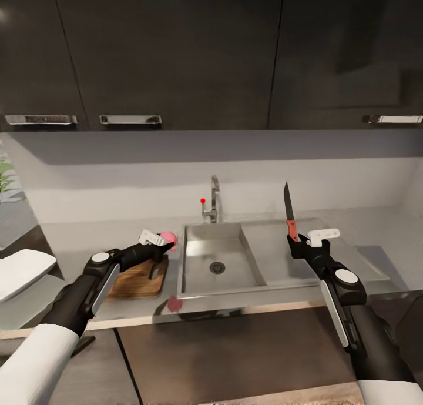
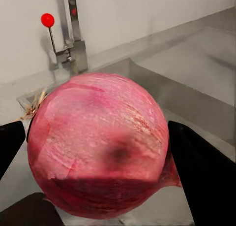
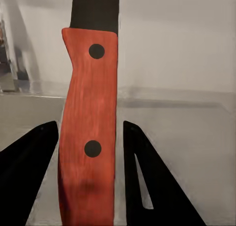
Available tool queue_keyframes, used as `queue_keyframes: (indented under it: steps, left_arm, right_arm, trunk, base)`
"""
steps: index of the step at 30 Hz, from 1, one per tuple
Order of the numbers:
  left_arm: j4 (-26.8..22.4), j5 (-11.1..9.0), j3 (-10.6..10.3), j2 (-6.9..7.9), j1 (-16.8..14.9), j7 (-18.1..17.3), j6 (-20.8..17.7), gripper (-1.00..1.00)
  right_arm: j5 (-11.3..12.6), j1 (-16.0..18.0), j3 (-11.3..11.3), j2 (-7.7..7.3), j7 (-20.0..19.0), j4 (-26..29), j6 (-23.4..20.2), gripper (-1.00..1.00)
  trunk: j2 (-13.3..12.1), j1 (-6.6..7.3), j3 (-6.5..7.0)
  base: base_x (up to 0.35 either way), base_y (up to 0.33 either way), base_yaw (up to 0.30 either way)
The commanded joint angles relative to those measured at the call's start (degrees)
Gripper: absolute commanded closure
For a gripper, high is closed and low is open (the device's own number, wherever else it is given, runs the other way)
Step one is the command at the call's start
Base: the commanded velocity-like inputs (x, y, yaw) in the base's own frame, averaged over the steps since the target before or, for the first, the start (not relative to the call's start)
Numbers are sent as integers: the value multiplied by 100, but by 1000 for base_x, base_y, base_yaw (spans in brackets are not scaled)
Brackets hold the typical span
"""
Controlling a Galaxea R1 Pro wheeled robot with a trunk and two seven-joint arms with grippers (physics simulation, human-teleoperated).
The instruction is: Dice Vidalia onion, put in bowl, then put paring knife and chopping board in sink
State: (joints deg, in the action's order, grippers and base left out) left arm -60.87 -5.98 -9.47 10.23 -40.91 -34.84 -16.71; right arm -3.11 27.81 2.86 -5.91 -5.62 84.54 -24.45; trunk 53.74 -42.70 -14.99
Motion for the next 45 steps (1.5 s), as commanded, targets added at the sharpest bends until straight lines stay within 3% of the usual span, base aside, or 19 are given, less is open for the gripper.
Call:
queue_keyframes:
  steps: [1,13,45]
  left_arm:
    - [-4,-61,-11,6,-4,3,-58,100]
    - [-4,-61,-11,-63,-4,12,-70,100]
    - [-4,-61,-3,-161,-4,30,-193,100]
  right_arm:
    - [-32,5,10,2,-45,10,-33,100]
    - [-32,5,12,2,-45,10,-33,100]
    - [-32,5,180,2,-45,10,-33,100]
  trunk:
    - [7,1,-8]
    - [7,1,-10]
    - [7,1,-46]
  base:
    - [-163,287,-6]
    - [-119,260,3]
    - [25,19,78]
